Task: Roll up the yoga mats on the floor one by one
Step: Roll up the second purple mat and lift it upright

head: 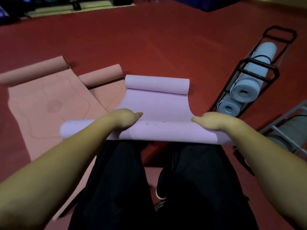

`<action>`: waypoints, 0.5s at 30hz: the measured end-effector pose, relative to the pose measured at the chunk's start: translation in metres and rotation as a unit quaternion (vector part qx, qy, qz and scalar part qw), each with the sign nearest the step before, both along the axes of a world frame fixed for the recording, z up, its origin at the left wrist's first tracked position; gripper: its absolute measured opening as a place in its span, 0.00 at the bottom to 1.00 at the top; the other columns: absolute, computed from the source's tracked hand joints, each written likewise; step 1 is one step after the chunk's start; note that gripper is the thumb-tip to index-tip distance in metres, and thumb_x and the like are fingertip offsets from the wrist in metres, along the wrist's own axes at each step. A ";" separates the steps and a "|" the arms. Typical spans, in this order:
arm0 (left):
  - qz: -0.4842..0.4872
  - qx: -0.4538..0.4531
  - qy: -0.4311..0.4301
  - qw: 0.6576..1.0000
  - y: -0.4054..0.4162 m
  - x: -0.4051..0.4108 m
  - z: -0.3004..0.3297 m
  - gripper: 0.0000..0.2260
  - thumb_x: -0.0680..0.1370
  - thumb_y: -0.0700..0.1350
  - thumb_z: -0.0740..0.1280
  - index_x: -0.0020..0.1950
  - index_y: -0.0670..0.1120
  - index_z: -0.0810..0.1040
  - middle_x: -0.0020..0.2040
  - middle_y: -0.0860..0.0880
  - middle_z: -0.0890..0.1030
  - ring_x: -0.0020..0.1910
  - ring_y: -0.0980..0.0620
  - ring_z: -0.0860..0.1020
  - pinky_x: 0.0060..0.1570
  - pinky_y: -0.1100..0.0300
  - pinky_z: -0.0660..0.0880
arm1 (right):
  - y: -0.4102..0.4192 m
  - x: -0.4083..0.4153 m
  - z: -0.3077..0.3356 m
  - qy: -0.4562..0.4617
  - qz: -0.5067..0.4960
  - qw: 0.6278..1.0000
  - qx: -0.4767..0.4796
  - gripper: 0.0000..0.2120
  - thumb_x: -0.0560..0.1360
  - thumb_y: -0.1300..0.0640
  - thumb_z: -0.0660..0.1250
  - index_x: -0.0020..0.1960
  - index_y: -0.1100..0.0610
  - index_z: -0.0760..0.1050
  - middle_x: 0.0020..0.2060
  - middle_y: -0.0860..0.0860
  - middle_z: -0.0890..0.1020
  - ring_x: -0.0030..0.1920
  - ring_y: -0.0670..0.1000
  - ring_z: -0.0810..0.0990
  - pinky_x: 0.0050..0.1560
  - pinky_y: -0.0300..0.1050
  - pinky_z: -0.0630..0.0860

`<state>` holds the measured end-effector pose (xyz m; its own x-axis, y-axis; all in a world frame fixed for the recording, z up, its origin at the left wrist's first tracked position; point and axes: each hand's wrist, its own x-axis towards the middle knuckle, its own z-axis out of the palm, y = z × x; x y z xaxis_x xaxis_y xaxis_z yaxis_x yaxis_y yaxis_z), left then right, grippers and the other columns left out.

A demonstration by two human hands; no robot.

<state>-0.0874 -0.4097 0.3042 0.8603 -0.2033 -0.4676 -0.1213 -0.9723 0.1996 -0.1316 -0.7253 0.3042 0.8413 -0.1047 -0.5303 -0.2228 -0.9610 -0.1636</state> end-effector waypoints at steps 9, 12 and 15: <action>-0.012 -0.052 -0.358 0.932 0.009 -0.037 -0.039 0.25 0.78 0.59 0.51 0.38 0.42 0.75 0.39 0.42 0.76 0.42 0.39 0.75 0.40 0.49 0.69 | -0.006 0.017 -0.006 0.054 -0.010 0.998 0.044 0.31 0.78 0.37 0.54 0.72 0.55 0.71 0.74 0.55 0.69 0.72 0.55 0.68 0.69 0.49 0.62; -0.024 -0.036 -0.396 0.917 0.008 -0.048 -0.051 0.22 0.78 0.57 0.55 0.36 0.42 0.73 0.36 0.43 0.74 0.37 0.40 0.74 0.37 0.51 0.68 | -0.005 0.018 -0.006 0.060 -0.010 0.998 0.031 0.29 0.78 0.37 0.54 0.69 0.55 0.74 0.71 0.56 0.71 0.68 0.56 0.70 0.64 0.48 0.64; -0.017 -0.047 -0.400 0.915 0.007 -0.044 -0.051 0.22 0.78 0.57 0.53 0.35 0.42 0.73 0.35 0.43 0.75 0.37 0.40 0.75 0.38 0.51 0.68 | -0.004 0.014 -0.008 -0.008 0.020 0.999 0.024 0.32 0.71 0.31 0.50 0.58 0.51 0.78 0.60 0.52 0.76 0.61 0.56 0.72 0.62 0.50 0.68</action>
